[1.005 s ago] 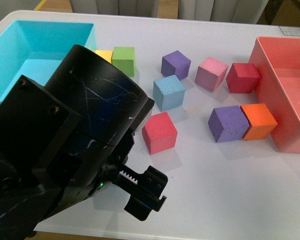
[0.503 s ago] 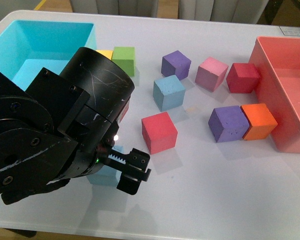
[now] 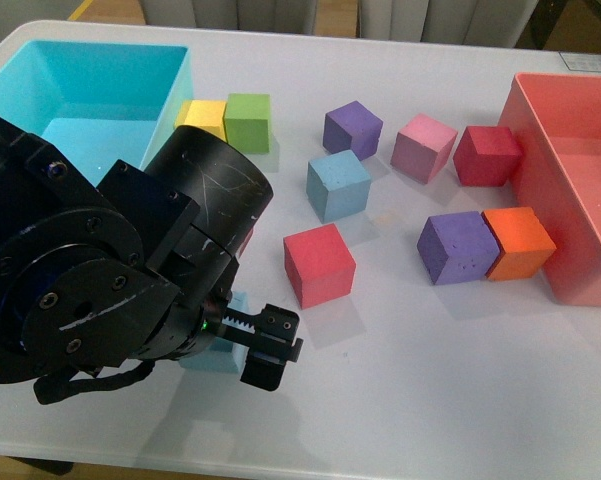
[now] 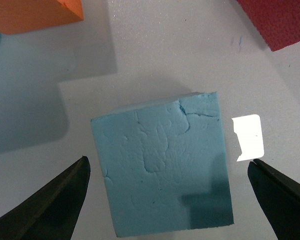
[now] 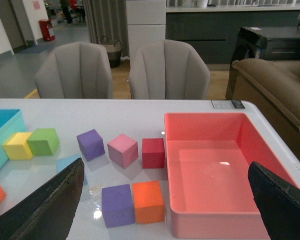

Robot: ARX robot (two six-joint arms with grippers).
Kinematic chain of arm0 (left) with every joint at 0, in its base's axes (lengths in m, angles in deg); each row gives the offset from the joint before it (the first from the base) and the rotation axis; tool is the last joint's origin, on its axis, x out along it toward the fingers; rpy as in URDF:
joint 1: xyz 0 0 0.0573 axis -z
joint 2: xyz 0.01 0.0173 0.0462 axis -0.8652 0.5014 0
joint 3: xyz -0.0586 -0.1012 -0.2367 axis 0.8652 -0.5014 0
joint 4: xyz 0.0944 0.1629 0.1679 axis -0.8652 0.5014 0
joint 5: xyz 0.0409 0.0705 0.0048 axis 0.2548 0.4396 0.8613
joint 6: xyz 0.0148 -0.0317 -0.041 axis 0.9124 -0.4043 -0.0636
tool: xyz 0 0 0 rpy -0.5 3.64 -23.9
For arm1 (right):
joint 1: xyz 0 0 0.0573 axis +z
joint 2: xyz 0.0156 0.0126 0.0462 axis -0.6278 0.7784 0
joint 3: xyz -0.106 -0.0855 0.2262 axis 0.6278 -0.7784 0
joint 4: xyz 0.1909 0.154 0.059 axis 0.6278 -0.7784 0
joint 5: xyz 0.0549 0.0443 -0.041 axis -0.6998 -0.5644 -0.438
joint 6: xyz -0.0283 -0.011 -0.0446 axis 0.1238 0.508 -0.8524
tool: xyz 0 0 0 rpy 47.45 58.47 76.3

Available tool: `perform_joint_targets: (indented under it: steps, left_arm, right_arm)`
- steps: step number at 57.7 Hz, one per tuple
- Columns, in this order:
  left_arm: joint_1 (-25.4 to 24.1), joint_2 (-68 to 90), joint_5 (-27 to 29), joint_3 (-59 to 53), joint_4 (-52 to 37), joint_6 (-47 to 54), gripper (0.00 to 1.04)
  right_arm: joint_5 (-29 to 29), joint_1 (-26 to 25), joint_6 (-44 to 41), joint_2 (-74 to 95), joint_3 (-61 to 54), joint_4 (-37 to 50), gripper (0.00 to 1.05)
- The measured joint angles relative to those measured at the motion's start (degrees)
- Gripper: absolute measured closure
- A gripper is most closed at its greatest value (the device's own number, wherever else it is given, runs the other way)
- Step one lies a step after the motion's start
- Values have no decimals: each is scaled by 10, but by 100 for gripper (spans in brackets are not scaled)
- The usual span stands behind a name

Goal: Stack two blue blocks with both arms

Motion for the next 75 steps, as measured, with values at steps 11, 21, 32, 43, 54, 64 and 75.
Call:
perform_joint_targets:
  steps: [11, 21, 32, 43, 54, 64, 75]
  left_arm:
    - [0, 14, -2, 9, 3, -12, 22]
    - [1, 12, -9, 14, 22, -29, 47]
    - [4, -18, -25, 14, 52, -43, 58]
    - [-1, -94, -29, 13, 78, -53, 63]
    - [-15, -117, -27, 94, 128, -44, 65]
    - [-9, -75, -22, 214, 162, -18, 65]
    - [5, 3, -17, 333, 203, 20, 65]
  right_arm:
    - [0, 0, 0, 0, 0, 0, 9]
    - [0, 0, 0, 0, 0, 0, 9]
    - [0, 0, 0, 0, 0, 0, 9]
    - [0, 0, 0, 0, 0, 0, 9]
    - [0, 0, 0, 0, 0, 0, 9]
    - [0, 0, 0, 0, 0, 0, 9]
    - [0, 0, 0, 0, 0, 0, 9]
